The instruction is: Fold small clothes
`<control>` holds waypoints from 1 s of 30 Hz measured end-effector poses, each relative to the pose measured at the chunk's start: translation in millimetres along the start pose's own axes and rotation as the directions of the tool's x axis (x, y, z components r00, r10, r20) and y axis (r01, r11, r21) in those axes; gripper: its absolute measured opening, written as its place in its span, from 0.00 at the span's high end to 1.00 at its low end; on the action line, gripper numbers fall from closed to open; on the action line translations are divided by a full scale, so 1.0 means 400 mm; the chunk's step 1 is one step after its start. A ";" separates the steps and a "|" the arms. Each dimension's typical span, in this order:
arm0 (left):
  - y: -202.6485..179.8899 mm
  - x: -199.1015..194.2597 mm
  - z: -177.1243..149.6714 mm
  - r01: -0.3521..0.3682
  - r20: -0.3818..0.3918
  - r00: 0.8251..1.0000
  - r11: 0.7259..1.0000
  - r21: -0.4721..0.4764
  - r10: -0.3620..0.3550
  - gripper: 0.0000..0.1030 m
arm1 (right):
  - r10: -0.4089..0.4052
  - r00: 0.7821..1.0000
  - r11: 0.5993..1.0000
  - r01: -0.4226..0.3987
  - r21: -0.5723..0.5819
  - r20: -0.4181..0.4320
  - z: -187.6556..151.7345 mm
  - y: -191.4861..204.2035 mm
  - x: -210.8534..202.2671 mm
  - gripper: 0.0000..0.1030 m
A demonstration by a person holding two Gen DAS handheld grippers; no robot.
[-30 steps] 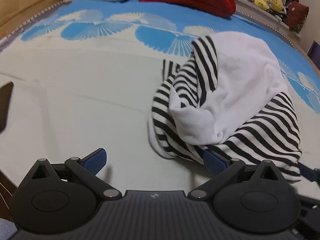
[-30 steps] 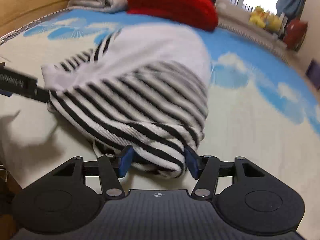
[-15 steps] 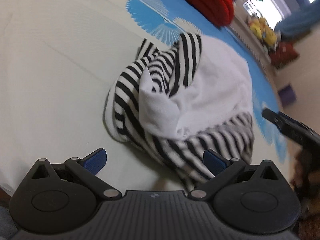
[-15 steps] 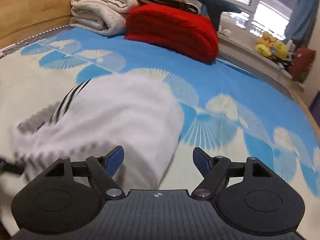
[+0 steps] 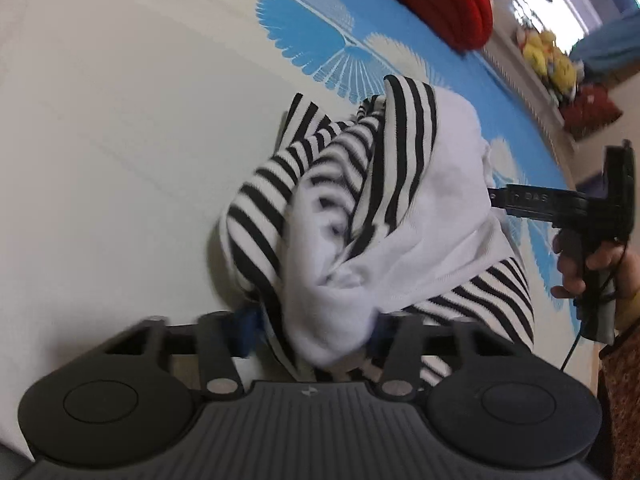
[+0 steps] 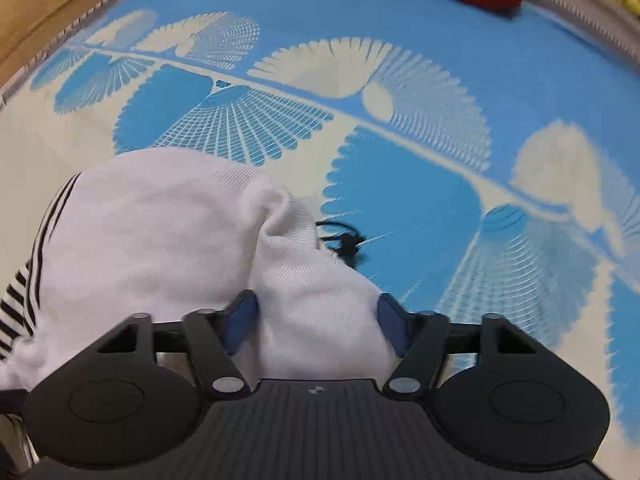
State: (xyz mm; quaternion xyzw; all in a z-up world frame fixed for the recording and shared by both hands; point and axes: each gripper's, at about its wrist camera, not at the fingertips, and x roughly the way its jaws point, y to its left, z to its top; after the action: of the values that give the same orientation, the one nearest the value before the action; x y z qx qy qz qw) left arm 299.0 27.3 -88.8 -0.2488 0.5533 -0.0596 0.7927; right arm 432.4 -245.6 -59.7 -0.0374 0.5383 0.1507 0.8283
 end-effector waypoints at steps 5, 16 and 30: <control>-0.026 0.041 0.224 -0.045 -0.028 0.999 0.997 0.056 0.047 0.67 | 0.030 0.995 0.994 -0.040 0.106 0.091 -0.057 -0.035 -0.050 0.67; -0.339 0.317 0.610 -0.206 0.119 0.977 0.912 0.356 0.175 0.66 | 0.052 0.968 0.921 -0.141 0.364 0.244 -0.234 -0.020 -0.097 0.67; -0.244 0.160 0.621 -0.395 0.330 0.895 0.879 0.269 0.301 0.00 | 0.001 0.969 0.877 -0.120 0.465 0.247 -0.225 -0.048 -0.072 0.51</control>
State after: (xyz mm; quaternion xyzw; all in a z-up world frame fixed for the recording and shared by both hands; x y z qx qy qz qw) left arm 566.4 0.3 -32.6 -0.0144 0.4542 0.0293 0.8903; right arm 347.9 -290.2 -73.1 0.2031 0.4558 0.0430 0.8655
